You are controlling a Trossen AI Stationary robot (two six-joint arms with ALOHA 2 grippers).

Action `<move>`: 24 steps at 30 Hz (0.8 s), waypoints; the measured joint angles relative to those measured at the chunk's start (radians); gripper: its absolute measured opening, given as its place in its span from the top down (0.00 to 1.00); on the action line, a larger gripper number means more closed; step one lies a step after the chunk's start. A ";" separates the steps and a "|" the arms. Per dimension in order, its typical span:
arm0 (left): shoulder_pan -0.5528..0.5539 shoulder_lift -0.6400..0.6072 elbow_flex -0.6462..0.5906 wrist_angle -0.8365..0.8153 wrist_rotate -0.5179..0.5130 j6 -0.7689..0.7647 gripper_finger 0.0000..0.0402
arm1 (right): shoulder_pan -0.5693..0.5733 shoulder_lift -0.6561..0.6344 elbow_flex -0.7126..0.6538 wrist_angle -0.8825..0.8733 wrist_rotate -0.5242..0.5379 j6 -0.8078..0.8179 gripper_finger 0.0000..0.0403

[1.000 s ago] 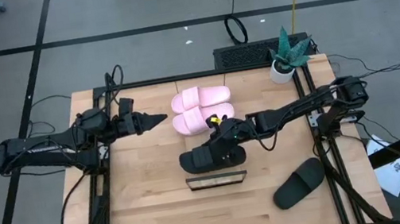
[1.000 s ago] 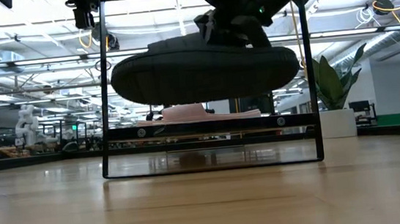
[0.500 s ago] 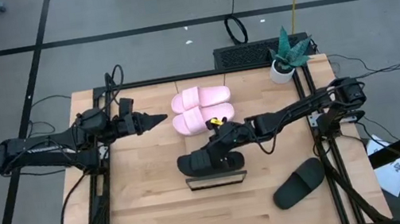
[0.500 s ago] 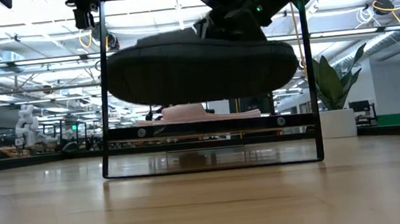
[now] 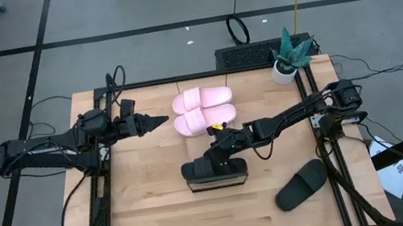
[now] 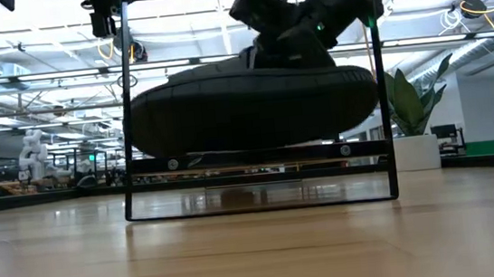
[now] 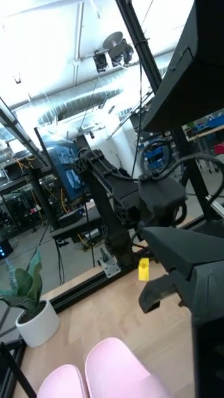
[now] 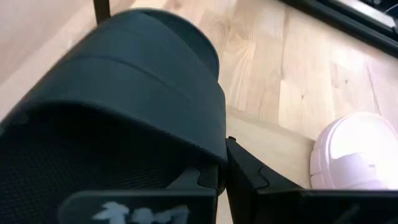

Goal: Pick and place slides into the shelf
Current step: Put the left black slide on the shelf

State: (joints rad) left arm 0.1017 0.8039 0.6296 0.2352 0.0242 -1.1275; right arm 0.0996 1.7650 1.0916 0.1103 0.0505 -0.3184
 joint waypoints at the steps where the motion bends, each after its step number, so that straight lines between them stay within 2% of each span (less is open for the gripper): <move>1: 0.000 0.000 0.000 -0.001 0.000 0.000 0.36 | 0.000 0.001 0.000 0.008 0.000 0.001 1.00; 10: 0.000 0.000 0.000 -0.008 0.001 0.000 0.36 | 0.014 0.001 0.000 0.019 0.001 0.045 1.00; 24: 0.000 0.000 0.000 -0.018 0.002 0.024 0.36 | 0.022 0.001 0.000 -0.004 0.037 0.008 0.99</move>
State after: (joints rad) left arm 0.1017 0.8036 0.6296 0.2170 0.0265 -1.1034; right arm 0.1219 1.7664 1.0916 0.1064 0.0877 -0.3109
